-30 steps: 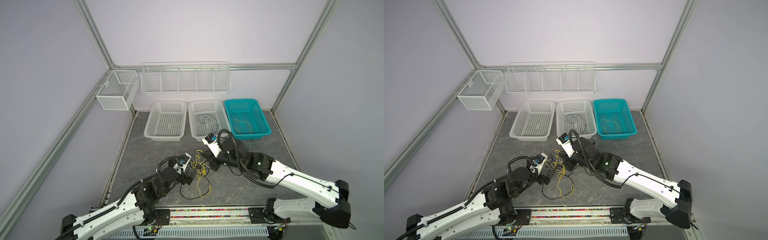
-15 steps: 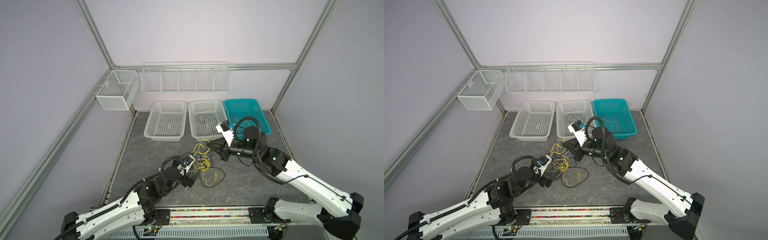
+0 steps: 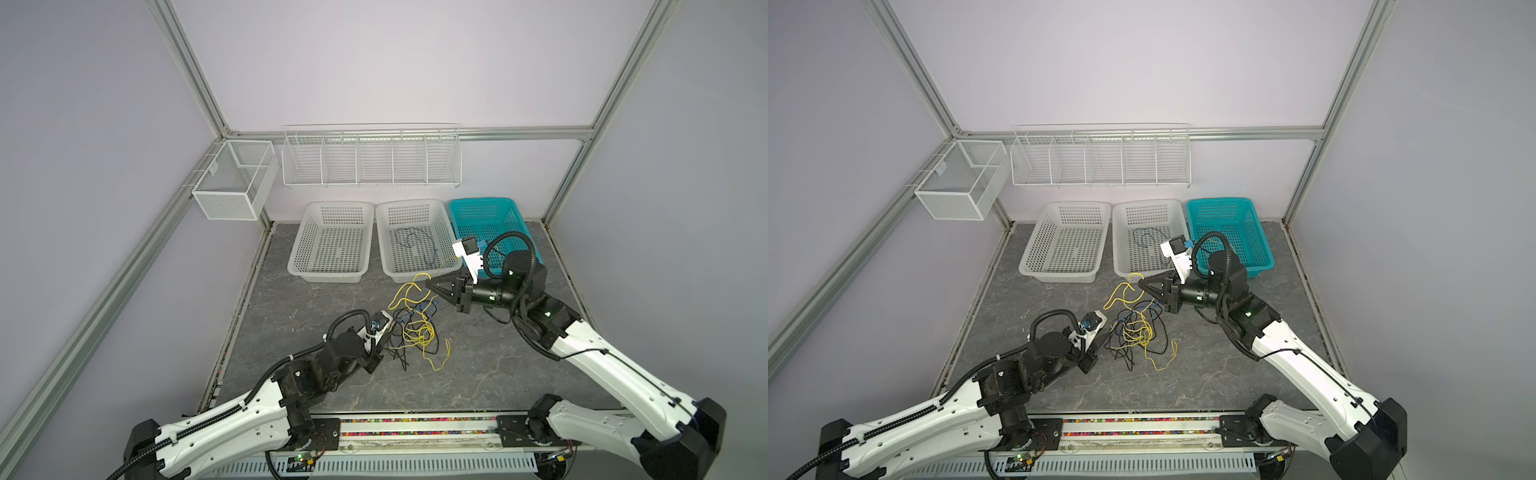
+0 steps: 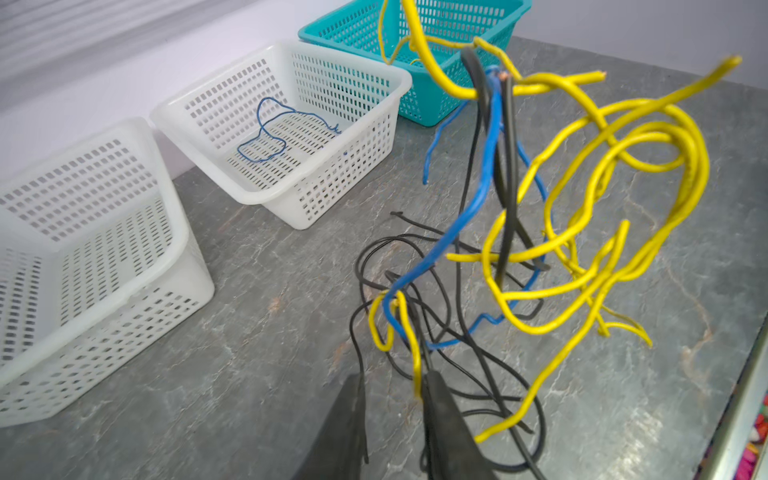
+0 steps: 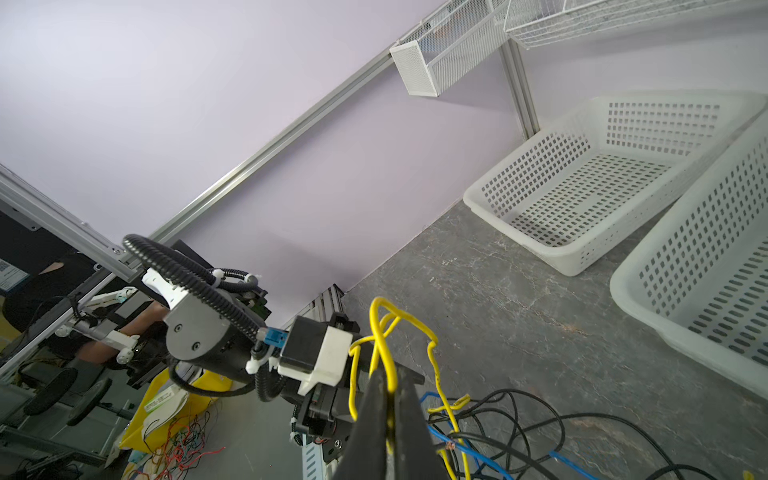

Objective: Untangle the cables
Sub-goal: 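Pull the yellow wire up and away from the bundle held by the left gripper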

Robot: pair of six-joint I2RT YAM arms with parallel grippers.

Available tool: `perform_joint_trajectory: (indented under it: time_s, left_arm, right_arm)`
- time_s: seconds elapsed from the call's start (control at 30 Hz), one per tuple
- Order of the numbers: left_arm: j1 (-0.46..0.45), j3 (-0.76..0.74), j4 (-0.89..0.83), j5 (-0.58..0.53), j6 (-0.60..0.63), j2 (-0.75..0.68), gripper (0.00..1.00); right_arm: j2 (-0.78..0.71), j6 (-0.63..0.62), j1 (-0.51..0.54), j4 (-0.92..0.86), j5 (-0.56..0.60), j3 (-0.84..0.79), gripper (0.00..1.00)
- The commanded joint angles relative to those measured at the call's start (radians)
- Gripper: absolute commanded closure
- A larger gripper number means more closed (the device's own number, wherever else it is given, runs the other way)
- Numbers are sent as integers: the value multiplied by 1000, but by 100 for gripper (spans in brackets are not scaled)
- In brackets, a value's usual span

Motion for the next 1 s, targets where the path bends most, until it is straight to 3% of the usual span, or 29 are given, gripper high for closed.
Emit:
perform_joint_trajectory:
  time_s: [0.0,0.07,0.17,0.33,0.53,0.8,0.97]
  left_arm:
    - [3,22,1,-31,6,-26,79]
    - [3,30,1,-31,-2,-45,75]
    - [3,36,11,-15,-29,-85,41]
    - [3,53,-6,130,-35,-121,16]
    - [3,10,-36,288,112,-116,11]
    - [3,-3,17,258,270,-97,9]
    - [3,3,65,265,287,-44,21]
  right_arm:
    - [-38,51,-4,107,-31,-52,94]
    - [-47,52,-6,117,-25,-79,94]
    - [-70,66,-6,162,-13,-136,94]
    - [-150,98,-10,211,20,-193,94]
    - [-159,168,-11,252,-17,-210,94]
    - [-158,282,-11,349,-86,-229,94]
    - [-159,334,-11,396,-127,-237,94]
